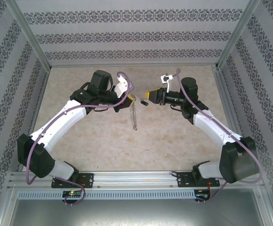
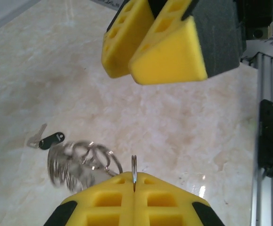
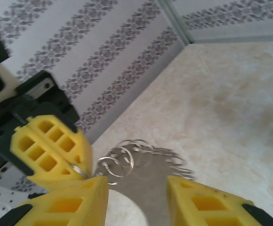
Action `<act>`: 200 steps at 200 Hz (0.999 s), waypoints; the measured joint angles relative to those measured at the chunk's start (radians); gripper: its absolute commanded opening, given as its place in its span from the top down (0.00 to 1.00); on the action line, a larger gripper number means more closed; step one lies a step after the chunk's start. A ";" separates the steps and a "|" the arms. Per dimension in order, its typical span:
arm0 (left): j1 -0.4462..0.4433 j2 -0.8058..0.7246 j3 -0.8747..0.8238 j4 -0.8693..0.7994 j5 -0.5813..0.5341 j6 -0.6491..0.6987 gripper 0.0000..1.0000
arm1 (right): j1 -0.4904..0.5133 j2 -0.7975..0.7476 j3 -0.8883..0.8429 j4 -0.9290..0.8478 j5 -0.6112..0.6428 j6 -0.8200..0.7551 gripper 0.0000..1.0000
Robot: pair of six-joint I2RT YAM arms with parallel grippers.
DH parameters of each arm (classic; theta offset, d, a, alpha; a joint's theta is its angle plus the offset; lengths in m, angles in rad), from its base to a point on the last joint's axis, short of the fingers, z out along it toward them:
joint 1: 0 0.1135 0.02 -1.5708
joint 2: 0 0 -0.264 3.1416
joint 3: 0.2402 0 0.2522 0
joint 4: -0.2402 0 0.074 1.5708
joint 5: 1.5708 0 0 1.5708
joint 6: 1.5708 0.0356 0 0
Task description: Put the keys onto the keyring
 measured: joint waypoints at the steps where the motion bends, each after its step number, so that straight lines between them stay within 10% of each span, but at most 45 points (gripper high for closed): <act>1: 0.000 0.000 0.001 0.000 0.004 0.000 1.00 | 0.002 -0.002 0.000 0.001 -0.004 -0.002 0.62; 200: 0.015 0.029 0.116 -0.078 0.277 0.000 1.00 | 0.049 -0.102 0.052 0.016 -0.154 -0.006 0.73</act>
